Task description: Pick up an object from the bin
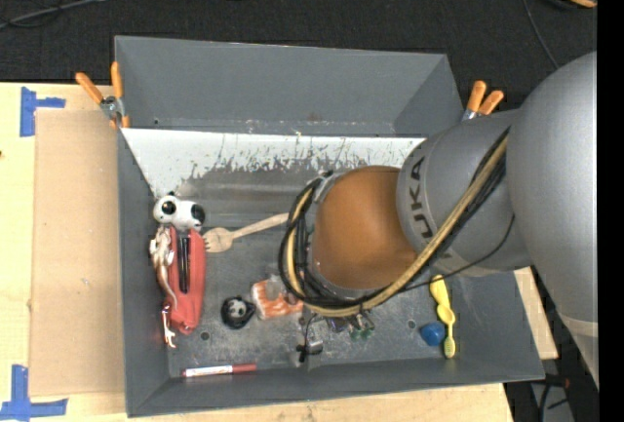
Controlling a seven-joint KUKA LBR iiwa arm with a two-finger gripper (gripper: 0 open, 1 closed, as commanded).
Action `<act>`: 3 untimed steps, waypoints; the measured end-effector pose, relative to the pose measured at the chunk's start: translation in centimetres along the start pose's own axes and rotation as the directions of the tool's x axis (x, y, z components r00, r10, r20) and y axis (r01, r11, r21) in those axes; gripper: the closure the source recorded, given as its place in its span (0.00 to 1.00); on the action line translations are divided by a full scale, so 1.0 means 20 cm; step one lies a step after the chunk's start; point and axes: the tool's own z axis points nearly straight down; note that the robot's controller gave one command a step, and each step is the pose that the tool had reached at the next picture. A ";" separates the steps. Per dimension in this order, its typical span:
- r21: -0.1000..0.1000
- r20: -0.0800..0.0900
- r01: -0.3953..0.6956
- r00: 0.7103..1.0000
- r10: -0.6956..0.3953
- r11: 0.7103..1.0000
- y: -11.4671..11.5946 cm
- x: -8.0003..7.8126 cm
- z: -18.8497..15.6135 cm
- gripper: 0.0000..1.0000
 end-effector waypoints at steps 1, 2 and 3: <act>0.000 0.000 0.014 1.000 -0.014 1.000 -0.06 0.11 0.09 1.00; 0.000 0.000 0.013 1.000 -0.013 1.000 -0.06 0.11 0.09 1.00; 0.000 -0.006 0.043 0.999 -0.043 0.999 0.05 0.11 -0.31 1.00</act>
Offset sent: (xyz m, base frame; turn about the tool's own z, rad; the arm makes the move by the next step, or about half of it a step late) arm 0.0000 0.0000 0.0000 0.0000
